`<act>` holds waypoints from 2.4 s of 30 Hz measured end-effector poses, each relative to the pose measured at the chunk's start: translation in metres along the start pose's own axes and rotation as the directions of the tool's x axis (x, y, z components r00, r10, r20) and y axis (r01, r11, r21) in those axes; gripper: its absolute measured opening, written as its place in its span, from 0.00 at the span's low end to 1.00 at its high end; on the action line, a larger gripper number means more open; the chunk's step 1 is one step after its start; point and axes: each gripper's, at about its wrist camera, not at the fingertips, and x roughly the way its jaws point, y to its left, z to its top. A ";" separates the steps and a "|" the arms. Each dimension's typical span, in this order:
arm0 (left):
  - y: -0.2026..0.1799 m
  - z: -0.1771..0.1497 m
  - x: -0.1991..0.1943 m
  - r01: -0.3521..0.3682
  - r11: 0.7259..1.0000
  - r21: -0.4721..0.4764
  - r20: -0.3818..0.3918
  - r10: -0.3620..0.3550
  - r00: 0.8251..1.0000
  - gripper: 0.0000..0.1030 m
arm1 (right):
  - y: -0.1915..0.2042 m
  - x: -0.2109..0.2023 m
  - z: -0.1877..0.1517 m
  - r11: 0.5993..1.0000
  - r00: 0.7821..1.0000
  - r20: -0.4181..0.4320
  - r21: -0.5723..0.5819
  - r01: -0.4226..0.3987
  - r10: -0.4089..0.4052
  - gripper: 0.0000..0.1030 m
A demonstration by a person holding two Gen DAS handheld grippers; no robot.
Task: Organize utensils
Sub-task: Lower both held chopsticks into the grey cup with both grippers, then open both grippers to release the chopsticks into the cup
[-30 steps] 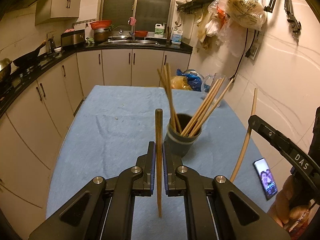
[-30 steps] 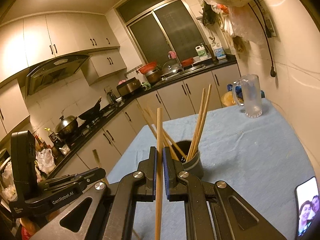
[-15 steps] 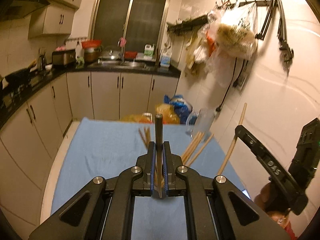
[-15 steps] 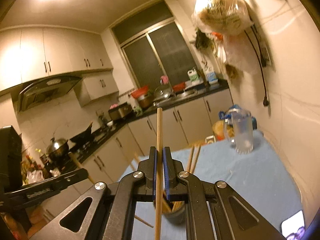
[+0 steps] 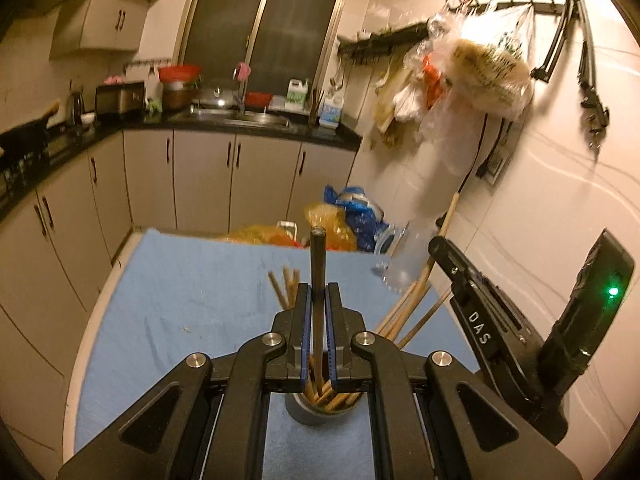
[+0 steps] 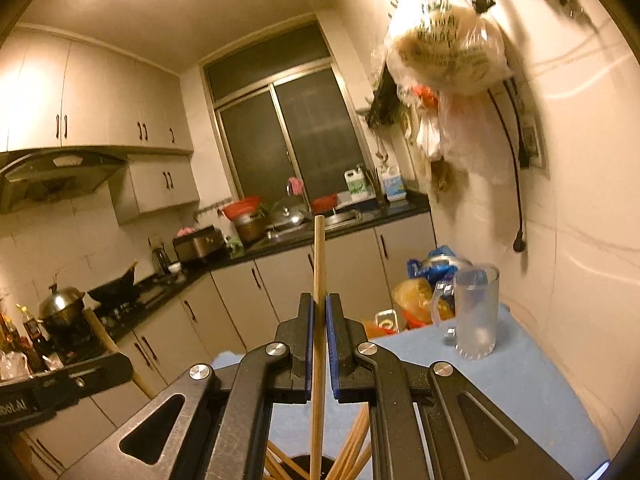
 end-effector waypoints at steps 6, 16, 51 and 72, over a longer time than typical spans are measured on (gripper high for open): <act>0.005 -0.024 0.020 0.017 1.000 0.003 -0.046 -0.017 0.999 0.06 | -0.005 -0.003 -0.023 0.999 0.999 -0.034 -0.033 -0.019 0.018 0.06; 0.007 -0.048 0.028 0.009 0.999 0.040 -0.054 -0.006 0.999 0.06 | -0.020 -0.013 -0.049 0.999 0.995 -0.097 -0.035 -0.020 0.016 0.06; 0.019 -0.056 0.047 -0.059 0.998 0.026 -0.057 0.061 0.997 0.07 | -0.030 0.005 -0.068 0.999 0.983 -0.183 -0.030 -0.036 0.030 0.07; 0.022 -0.058 0.054 -0.087 0.996 0.023 -0.062 0.088 0.994 0.08 | -0.029 0.010 -0.068 0.999 0.977 -0.212 -0.029 -0.038 0.032 0.08</act>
